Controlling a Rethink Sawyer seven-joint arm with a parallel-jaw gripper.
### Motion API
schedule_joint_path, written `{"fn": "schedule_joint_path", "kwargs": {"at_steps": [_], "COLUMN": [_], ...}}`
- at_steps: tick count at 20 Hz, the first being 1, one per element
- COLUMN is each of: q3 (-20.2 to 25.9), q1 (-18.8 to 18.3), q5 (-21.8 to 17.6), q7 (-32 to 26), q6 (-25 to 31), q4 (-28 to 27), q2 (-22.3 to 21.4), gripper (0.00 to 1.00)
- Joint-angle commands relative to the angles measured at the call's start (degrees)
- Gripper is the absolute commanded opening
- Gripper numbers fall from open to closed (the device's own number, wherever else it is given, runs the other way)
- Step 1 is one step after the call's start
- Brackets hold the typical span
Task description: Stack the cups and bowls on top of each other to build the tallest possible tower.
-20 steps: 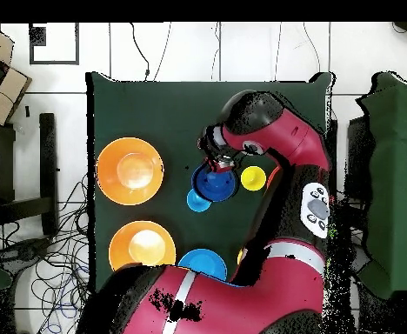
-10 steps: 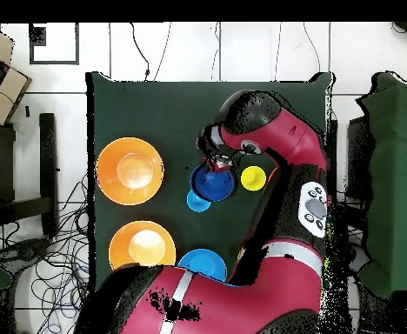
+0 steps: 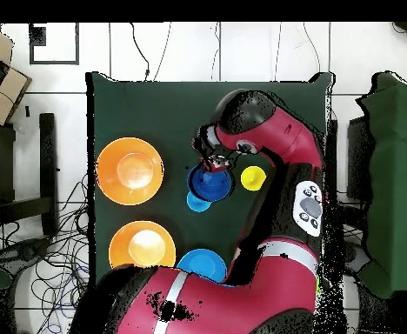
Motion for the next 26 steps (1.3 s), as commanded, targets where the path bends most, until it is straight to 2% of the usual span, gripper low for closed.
{"fn": "schedule_joint_path", "kwargs": {"at_steps": [1,26], "q3": [3.5,3.8], "q1": [1.5,1.9], "q5": [1.3,1.3], "q7": [7.7,7.4], "q6": [-7.1,-10.6], "q4": [5.0,6.9], "q2": [-1.2,-1.1], "gripper": [0.0,0.0]}}
